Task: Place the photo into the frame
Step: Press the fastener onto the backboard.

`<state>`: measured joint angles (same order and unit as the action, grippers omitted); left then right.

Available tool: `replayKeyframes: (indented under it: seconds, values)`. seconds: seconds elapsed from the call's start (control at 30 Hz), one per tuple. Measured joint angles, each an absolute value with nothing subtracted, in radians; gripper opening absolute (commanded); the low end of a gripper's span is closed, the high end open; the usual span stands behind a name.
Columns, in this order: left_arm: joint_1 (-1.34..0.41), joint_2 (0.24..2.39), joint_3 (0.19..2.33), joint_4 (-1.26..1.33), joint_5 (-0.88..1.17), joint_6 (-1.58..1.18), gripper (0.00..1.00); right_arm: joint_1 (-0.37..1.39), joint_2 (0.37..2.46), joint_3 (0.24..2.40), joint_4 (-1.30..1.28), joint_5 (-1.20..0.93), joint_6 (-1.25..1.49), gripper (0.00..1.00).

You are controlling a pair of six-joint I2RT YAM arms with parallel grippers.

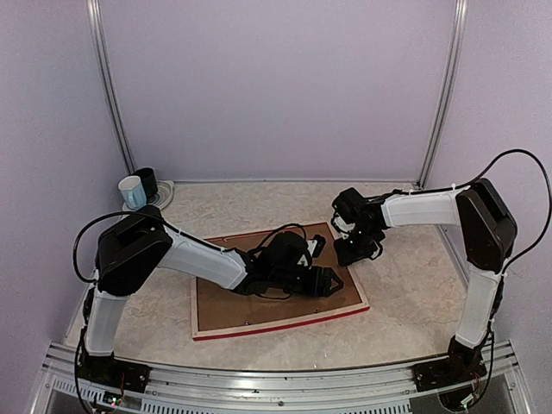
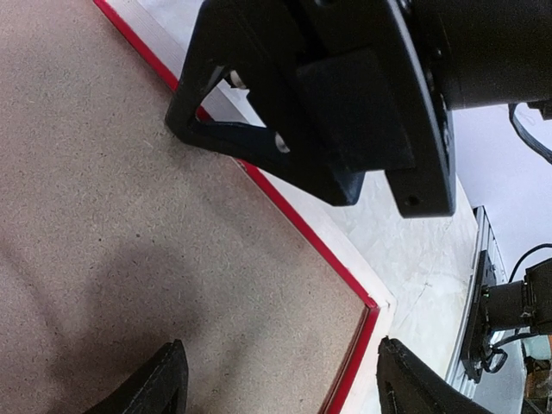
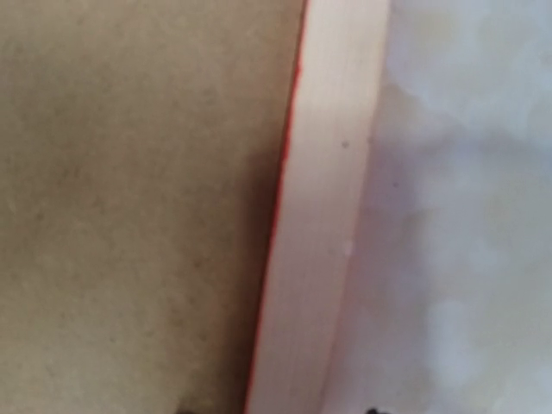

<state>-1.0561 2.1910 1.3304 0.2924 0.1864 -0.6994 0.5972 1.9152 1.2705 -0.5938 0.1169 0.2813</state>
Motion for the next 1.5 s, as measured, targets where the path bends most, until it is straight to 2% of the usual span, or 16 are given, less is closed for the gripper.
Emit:
replayKeyframes:
  seconds: [0.77,1.33,1.43,1.5]
  values:
    - [-1.044,2.177,1.301,0.316,0.207,-0.699,0.75,0.597,1.911,1.291,-0.671,0.095,0.255,0.38]
    - [-1.040,2.168,1.291,0.312,0.205,-0.691,0.74,0.607,1.916,1.282,-0.653,0.101,0.234,0.15]
    - [-1.040,2.165,1.285,0.310,0.202,-0.687,0.74,0.607,1.912,1.275,-0.645,0.101,0.234,0.14]
    - [-1.040,2.161,1.282,0.308,0.201,-0.686,0.74,0.607,1.910,1.272,-0.642,0.101,0.235,0.20]
